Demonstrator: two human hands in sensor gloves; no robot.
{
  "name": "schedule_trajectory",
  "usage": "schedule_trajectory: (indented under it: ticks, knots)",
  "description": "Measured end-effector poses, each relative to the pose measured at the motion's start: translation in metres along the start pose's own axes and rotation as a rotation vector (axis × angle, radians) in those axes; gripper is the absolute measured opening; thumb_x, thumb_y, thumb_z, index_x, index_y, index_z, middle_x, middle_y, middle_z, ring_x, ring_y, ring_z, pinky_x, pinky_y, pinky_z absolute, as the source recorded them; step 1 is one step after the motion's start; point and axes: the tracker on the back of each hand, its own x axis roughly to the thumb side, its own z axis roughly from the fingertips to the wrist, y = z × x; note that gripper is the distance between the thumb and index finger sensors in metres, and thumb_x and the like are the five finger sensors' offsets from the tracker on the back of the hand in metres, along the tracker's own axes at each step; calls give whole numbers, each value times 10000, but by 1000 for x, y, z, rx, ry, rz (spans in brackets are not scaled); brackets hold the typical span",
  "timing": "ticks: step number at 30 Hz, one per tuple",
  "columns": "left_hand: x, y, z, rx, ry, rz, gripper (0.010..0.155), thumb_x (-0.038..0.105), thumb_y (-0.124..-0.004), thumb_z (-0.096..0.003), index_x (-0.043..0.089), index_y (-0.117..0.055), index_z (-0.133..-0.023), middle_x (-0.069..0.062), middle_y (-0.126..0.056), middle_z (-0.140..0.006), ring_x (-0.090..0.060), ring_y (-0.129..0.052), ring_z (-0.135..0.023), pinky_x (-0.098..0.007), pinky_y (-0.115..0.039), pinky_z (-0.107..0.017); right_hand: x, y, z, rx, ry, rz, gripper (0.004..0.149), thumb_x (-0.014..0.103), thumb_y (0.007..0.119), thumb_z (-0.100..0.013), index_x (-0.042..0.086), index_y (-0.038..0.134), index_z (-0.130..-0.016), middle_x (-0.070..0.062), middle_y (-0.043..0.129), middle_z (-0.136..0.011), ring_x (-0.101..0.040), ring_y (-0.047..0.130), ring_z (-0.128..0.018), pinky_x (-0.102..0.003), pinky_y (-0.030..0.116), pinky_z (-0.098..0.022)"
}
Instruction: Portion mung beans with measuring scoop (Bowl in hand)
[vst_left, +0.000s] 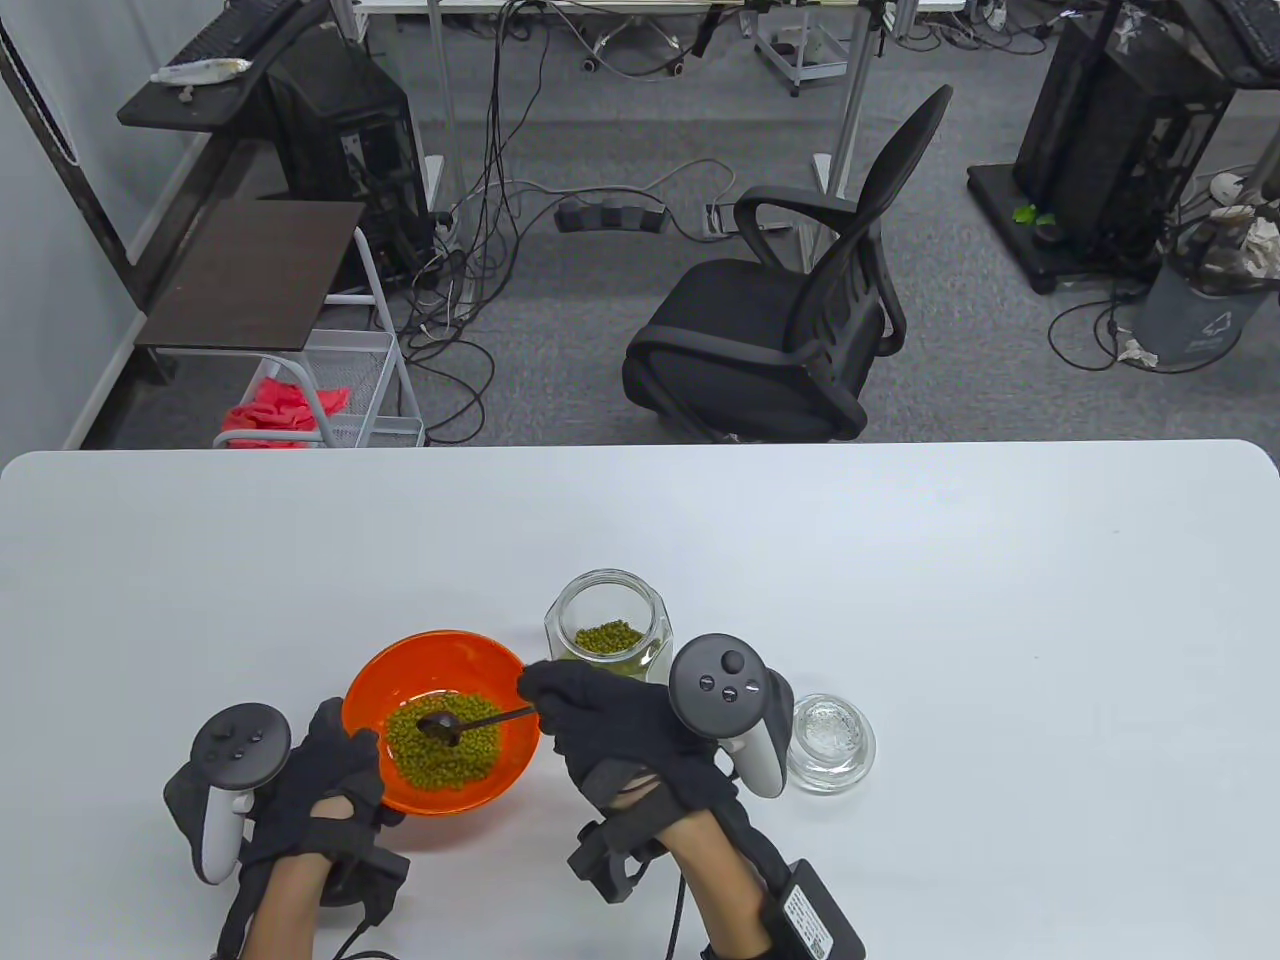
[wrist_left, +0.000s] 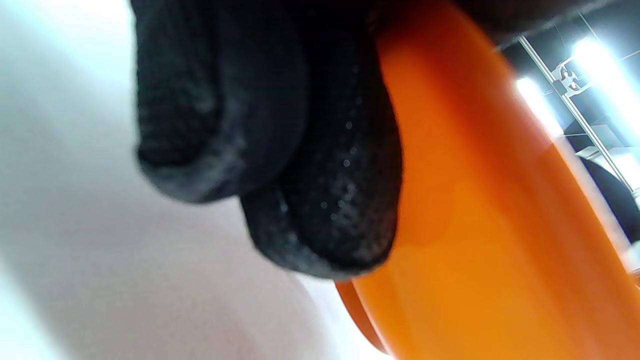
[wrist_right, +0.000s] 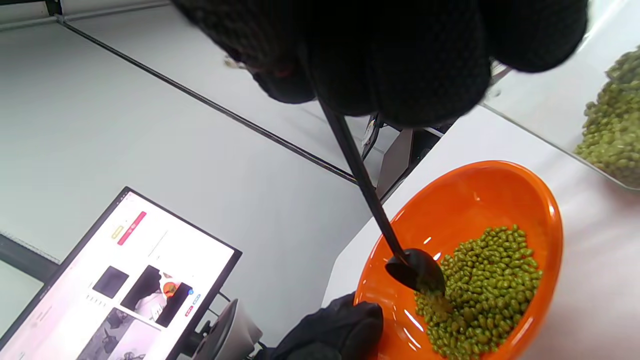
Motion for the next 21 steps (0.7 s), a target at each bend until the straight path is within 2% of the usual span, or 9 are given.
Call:
schedule_trajectory:
  ticks: [11, 21]
  knots:
    - [0, 0, 0, 0, 0, 0, 650, 334, -681, -528, -21, -462, -1026, -141, -824, -836, -103, -1169, -203, -174, -1017, -142, 7, -3, 3, -8, -13, 48, 402, 182, 831, -450, 87, 885, -837, -266, 875, -732, -405, 942, -521, -672, 690, -487]
    - [0, 0, 0, 0, 0, 0, 651, 334, -681, -527, -21, -462, -1026, -140, -823, -837, -103, -1170, -203, -174, -1017, -143, 5, -10, 6, -122, -10, 37, 403, 162, 861, -434, 57, 882, -822, -258, 923, -698, -387, 984, -487, -658, 719, -473]
